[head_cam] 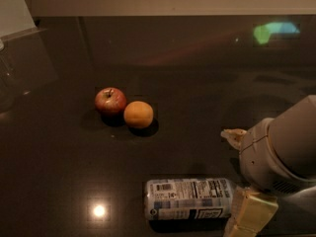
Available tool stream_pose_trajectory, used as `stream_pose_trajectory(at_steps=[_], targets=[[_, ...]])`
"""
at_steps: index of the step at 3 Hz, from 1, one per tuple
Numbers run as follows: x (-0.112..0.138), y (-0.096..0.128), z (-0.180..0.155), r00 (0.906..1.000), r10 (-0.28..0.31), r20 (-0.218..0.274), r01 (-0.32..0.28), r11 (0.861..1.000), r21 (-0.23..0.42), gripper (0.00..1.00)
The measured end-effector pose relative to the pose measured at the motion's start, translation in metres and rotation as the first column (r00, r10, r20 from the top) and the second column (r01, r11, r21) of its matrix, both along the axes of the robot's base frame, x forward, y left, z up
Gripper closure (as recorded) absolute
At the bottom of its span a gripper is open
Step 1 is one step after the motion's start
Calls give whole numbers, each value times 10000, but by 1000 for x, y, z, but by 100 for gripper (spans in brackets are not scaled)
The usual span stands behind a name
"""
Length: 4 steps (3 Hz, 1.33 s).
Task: Place blue plastic bottle upright
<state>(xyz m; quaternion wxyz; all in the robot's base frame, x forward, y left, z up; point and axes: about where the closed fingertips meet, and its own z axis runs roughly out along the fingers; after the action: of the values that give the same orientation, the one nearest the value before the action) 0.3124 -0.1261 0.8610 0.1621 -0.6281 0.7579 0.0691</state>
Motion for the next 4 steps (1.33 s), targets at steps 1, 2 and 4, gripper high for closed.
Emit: stream_pose_trajectory(at_steps=[1, 2, 4], targets=[[0, 9, -8, 9998, 143, -140, -141, 9998, 142, 0], [-3, 13, -15, 9995, 242, -223, -235, 9992, 325, 0], [-4, 16, -20, 9989, 416, -194, -408, 9985, 361, 40]])
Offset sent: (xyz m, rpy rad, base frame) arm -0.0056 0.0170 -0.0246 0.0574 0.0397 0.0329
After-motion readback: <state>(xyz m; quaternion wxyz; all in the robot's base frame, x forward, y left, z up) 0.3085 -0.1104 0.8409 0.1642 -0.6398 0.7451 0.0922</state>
